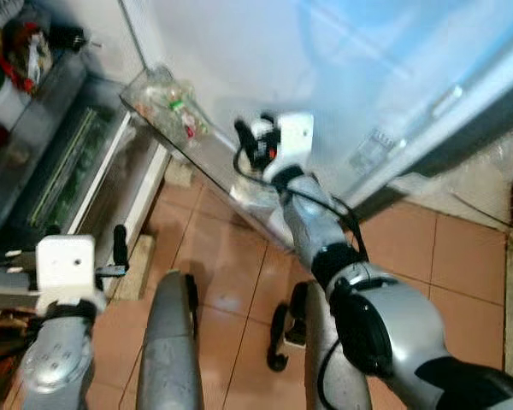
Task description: Restocking fridge
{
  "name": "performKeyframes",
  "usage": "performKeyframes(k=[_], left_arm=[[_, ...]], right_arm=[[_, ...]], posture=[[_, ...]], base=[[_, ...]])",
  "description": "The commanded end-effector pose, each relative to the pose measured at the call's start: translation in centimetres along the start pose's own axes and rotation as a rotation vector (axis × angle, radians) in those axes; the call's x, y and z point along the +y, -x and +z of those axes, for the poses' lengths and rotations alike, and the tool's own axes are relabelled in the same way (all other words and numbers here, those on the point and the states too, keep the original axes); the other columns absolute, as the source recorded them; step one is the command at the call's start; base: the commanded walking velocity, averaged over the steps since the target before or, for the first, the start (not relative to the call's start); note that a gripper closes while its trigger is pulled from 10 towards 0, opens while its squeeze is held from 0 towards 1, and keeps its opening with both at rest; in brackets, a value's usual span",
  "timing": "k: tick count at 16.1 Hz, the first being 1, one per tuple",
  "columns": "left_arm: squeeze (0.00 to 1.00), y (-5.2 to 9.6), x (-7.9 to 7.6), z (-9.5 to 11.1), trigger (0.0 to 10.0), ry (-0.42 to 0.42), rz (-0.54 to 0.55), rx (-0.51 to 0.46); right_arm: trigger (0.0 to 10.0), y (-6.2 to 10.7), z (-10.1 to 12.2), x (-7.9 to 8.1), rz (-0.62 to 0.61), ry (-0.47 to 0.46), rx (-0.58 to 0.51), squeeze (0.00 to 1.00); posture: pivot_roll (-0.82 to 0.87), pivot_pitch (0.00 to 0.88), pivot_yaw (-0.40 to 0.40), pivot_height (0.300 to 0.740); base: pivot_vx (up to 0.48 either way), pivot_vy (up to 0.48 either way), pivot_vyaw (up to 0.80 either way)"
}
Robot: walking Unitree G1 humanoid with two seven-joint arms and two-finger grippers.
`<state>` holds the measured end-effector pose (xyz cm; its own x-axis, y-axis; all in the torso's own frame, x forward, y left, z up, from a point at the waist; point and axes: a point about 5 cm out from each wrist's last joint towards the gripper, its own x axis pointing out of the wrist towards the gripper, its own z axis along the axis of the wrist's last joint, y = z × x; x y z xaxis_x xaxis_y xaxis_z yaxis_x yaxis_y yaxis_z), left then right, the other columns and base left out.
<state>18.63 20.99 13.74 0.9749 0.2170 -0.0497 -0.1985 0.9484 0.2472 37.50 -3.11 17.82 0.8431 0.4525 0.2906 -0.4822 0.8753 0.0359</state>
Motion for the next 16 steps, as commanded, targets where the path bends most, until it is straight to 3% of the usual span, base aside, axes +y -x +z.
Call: performKeyframes(k=[1,3,5,9,10,11,16], left_arm=[[0.00,0.6,0.2,0.0,10.0,-0.002,-0.007,0.019],[0.00,2.1,0.4,0.2,10.0,-0.020,-0.018,0.037],[0.00,3.1,0.7,0.1,10.0,-0.026,-0.018,0.059],[0.00,3.4,1.1,0.5,10.0,-0.039,-0.026,0.060],[0.00,3.6,1.2,0.5,10.0,-0.042,-0.026,0.063],[0.00,3.8,1.3,0.5,10.0,-0.042,-0.024,0.067],[0.00,4.1,0.9,0.4,10.0,-0.039,-0.036,0.075]], right_arm=[[10.0,-0.3,0.7,0.5,0.037,0.033,-0.045,0.00],[10.0,0.0,0.7,0.6,0.052,0.126,-0.061,0.00],[10.0,0.2,0.5,0.5,0.050,0.147,-0.062,0.00],[10.0,1.1,-0.7,0.9,0.046,0.190,-0.036,0.00],[10.0,1.4,-1.2,1.6,0.075,0.186,-0.035,0.84],[10.0,1.7,-1.5,2.0,0.091,0.194,-0.035,1.00],[10.0,1.8,-1.4,3.3,0.128,0.264,-0.077,1.00]], posture=[[0.36,0.453,-0.054,0.631],[0.40,0.497,-0.047,0.631],[0.41,0.507,-0.039,0.631],[0.44,0.512,-0.030,0.631],[0.44,0.513,-0.030,0.631],[0.45,0.515,-0.030,0.631],[0.44,0.506,-0.032,0.631]], base=[[0.000,0.000,0.00],[0.000,0.000,0.00],[0.000,0.000,0.00],[0.000,0.000,0.00],[0.000,0.000,0.00],[0.000,0.000,0.00],[0.000,0.000,0.00]])
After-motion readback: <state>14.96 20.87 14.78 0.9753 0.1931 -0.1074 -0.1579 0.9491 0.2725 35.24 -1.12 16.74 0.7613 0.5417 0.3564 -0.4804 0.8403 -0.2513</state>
